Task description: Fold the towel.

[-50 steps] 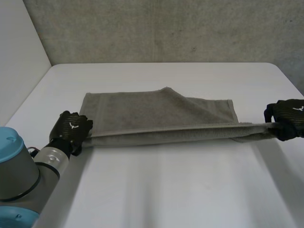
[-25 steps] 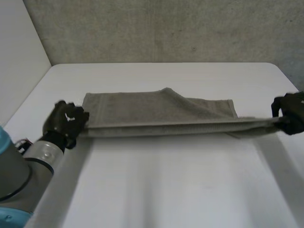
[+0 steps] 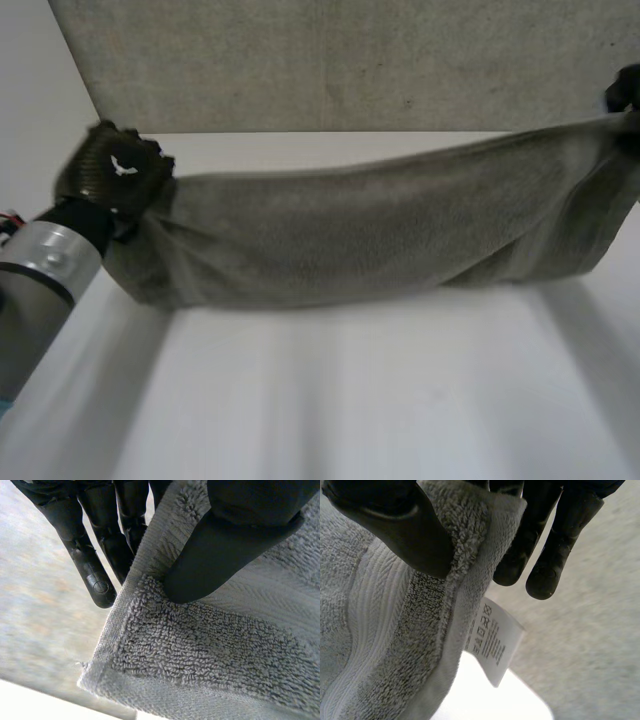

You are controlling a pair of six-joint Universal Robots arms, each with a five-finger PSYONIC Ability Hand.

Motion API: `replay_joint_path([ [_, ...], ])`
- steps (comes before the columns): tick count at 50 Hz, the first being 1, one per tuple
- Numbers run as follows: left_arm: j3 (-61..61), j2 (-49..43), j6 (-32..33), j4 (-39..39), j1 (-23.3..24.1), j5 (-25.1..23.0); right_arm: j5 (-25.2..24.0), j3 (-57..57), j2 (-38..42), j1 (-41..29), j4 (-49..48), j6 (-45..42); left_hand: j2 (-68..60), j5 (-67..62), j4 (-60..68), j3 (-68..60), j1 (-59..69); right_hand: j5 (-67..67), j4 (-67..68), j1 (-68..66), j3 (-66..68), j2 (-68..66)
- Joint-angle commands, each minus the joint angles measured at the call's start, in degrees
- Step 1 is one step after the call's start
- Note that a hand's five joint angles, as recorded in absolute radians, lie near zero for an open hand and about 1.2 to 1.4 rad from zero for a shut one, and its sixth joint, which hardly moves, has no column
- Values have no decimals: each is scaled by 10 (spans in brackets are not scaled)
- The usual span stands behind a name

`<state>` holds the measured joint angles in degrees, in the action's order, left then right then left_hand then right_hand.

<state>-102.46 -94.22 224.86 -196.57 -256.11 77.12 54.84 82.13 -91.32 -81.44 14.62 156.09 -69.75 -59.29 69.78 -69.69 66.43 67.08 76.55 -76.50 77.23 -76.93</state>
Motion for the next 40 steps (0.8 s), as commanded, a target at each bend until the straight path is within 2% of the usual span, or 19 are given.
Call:
replay_joint_path([
  [1, 112, -156, 6, 25, 3, -2, 110, -101, 177, -105, 42, -99, -103, -107, 102, -103, 136, 29, 35, -35, 28, -31],
  [2, 112, -156, 6, 25, 3, -2, 139, -128, 213, -118, 42, -113, -103, -107, 102, -103, 136, 29, 35, -35, 28, -31],
  [4, 197, -219, 7, 46, 4, -2, 159, -163, 252, -130, 42, -123, -103, -107, 102, -103, 136, 29, 35, -35, 28, -31],
  [5, 198, -220, 7, 46, 4, -2, 159, -163, 252, -130, 42, -123, -103, -107, 102, -103, 136, 29, 35, -35, 28, -31],
  [7, 306, -273, 8, 66, 3, 2, 199, -248, 316, -152, 36, -126, -103, -107, 102, -103, 136, 29, 35, -35, 28, -31],
  [8, 307, -273, 8, 66, 3, 2, 200, -248, 316, -152, 36, -126, -103, -107, 102, -103, 136, 29, 35, -35, 28, -31],
  [10, 420, -300, 4, 67, 0, 8, 242, -337, 346, -167, -16, -110, -103, -107, 102, -103, 136, 29, 35, -35, 28, -31],
  [13, 473, -301, -7, 59, 1, 15, 262, -360, 345, -173, -79, -93, -103, -107, 102, -103, 136, 29, 35, -35, 28, -31],
  [15, 528, -297, -53, 6, 11, 29, 288, -335, 325, -173, -259, -44, -103, -107, 102, -103, 136, 29, 35, -35, 28, -31],
  [16, 528, -297, -53, 6, 11, 29, 288, -335, 325, -173, -260, -44, -103, -107, 102, -103, 136, 29, 35, -35, 28, -31],
  [18, 522, -259, -139, -83, 9, 36, 301, -274, 241, -168, -393, -11, -103, -107, 102, -103, 136, 29, 35, -35, 28, -31],
  [19, 522, -258, -139, -83, 9, 36, 302, -274, 241, -168, -393, -11, -103, -107, 102, -103, 136, 29, 35, -35, 28, -31],
  [20, 505, -229, -190, -121, 4, 36, 298, -255, 207, -166, -407, -8, -103, -107, 102, -103, 136, 29, 35, -35, 28, -31],
  [21, 504, -229, -190, -122, 4, 36, 295, -248, 200, -165, -400, -5, -103, -107, 102, -103, 136, 29, 35, -35, 28, -31],
  [23, 452, -191, -259, -162, -2, 31, 290, -248, 207, -165, -382, -5, -103, -107, 102, -103, 136, 29, 35, -35, 28, -31],
  [24, 452, -191, -260, -162, -2, 31, 290, -248, 207, -165, -382, -5, -103, -107, 102, -103, 136, 29, 35, -35, 28, -31],
  [26, 410, -182, -282, -165, -11, 29, 262, -247, 219, -165, -317, -5, -103, -107, 102, -103, 136, 29, 35, -35, 28, -31],
  [34, 312, -209, -280, -138, -12, 27, 173, -228, 264, -166, -164, -10, -103, -107, 102, -103, 136, 29, 35, -35, 28, -31],
  [40, 245, -246, -277, -135, -10, 22, 150, -151, 295, -166, -137, -21, -103, -107, 102, -103, 136, 29, 35, -35, 28, -31],
])
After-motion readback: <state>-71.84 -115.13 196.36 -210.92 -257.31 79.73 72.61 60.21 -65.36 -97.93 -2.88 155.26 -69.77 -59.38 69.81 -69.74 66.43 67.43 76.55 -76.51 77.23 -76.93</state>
